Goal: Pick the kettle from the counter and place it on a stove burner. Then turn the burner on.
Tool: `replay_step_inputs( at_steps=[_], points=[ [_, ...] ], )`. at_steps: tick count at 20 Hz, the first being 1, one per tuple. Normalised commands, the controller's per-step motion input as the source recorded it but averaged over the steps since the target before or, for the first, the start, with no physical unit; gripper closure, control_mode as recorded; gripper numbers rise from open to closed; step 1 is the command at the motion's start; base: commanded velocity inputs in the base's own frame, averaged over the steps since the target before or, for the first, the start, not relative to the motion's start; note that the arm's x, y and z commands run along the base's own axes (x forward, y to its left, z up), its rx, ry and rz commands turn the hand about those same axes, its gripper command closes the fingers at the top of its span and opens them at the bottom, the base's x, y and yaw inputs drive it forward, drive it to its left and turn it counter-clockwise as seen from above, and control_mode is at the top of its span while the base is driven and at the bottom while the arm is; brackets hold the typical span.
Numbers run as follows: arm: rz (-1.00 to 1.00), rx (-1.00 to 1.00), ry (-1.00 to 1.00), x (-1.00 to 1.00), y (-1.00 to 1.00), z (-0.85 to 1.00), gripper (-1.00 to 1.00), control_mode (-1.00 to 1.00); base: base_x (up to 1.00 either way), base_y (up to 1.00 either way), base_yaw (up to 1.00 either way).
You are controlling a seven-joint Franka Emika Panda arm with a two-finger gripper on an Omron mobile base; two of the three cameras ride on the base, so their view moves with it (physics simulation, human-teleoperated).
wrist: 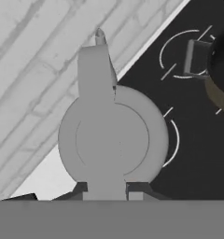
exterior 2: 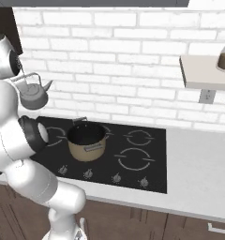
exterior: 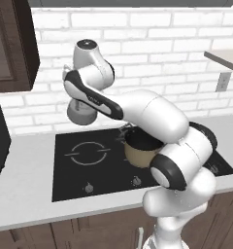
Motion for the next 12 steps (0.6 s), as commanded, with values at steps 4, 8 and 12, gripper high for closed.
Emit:
replay_step_inputs(
  at_steps=[4, 8, 12],
  points=[
    [0.01, -0.22, 0.24, 0.11, 0.13, -0.54, 1.0, -1.0, 0.0, 0.0, 0.0],
    [0.0, -0.02, 0.27, 0.16, 0.18, -0.6, 1.0, -1.0, 0.0, 0.0, 0.0],
    [0.0, -0.01, 0.08, 0.08, 0.03, -0.49, 1.0, -1.0, 0.0, 0.0, 0.0]
  ],
)
